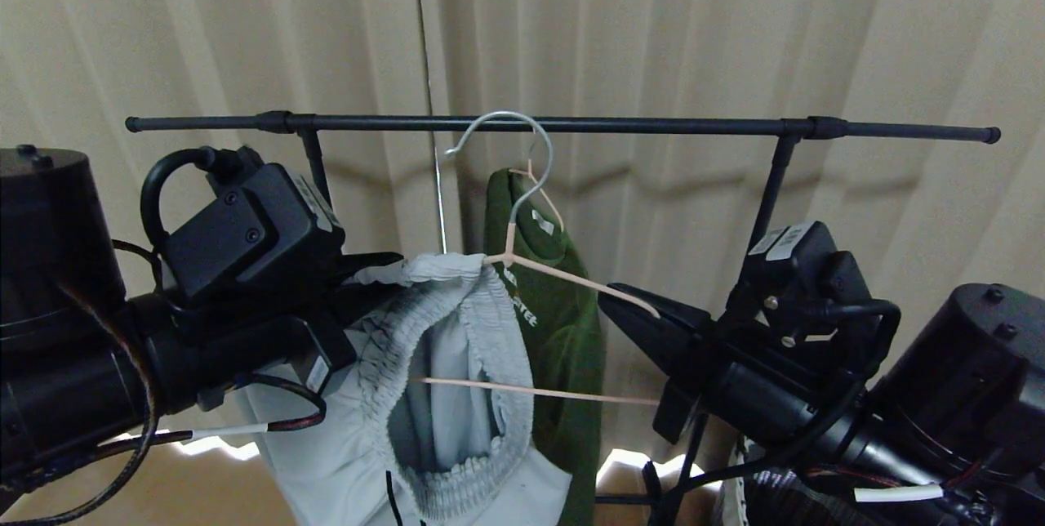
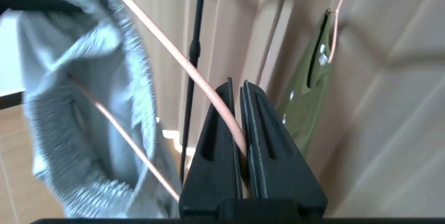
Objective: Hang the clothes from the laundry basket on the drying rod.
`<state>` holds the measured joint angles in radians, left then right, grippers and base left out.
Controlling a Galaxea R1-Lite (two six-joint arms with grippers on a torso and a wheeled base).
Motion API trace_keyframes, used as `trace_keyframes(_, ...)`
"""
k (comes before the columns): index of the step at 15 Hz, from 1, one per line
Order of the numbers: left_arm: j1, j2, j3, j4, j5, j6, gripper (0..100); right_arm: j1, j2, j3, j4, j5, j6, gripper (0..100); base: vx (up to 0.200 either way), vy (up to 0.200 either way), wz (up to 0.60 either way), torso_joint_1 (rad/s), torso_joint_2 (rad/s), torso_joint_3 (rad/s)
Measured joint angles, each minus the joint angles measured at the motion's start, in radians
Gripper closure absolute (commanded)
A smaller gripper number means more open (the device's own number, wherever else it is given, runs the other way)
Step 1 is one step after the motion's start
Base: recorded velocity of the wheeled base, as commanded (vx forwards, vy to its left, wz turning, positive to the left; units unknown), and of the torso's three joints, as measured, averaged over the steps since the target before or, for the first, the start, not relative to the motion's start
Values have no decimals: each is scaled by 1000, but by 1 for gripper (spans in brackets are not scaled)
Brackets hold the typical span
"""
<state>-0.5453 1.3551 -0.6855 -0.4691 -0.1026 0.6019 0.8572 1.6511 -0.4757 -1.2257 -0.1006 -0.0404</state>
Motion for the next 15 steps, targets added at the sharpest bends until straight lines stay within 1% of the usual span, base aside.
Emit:
trace_keyframes(3, -1, 0, 6, -1, 0, -1, 100, 1, 0, 8, -17, 2, -1, 100, 0, 0, 0, 0, 0, 0)
trace_keyframes(5, -1, -2, 18, -20, -1, -1, 100, 0, -2, 11, -19, 3, -3, 100, 0, 0, 0, 0, 0, 0)
trace_keyframes(6, 0, -2, 27, -48, -1, -2, 100, 0, -3, 14, -20, 3, -4, 0, 0, 0, 0, 0, 0, 0)
trace_keyframes(8, 6, 0, 54, -106, 7, -4, 100, 0, -5, 22, -29, 3, -8, 0, 0, 0, 0, 0, 0, 0)
trace_keyframes(10, 14, 2, 67, -110, 57, -5, 100, -7, -11, 23, -28, 0, -11, 0, 0, 0, 0, 0, 0, 0)
trace_keyframes(11, 22, 4, 71, -110, 109, -6, 100, -13, -17, 23, -30, 0, -11, 0, 0, 0, 0, 0, 0, 0)
trace_keyframes(13, 47, 20, 72, -111, 256, -14, 100, -21, -26, 24, -33, 1, -10, 0, 0, 0, 0, 0, 0, 0)
trace_keyframes(14, 62, 30, 71, -111, 300, -26, 100, -21, -28, 26, -33, 1, -9, 0, 0, 0, 0, 0, 0, 0)
trace_keyframes(15, 72, 40, 67, -113, 312, -47, 100, -23, -29, 30, -33, 2, -8, 0, 0, 0, 0, 0, 0, 0)
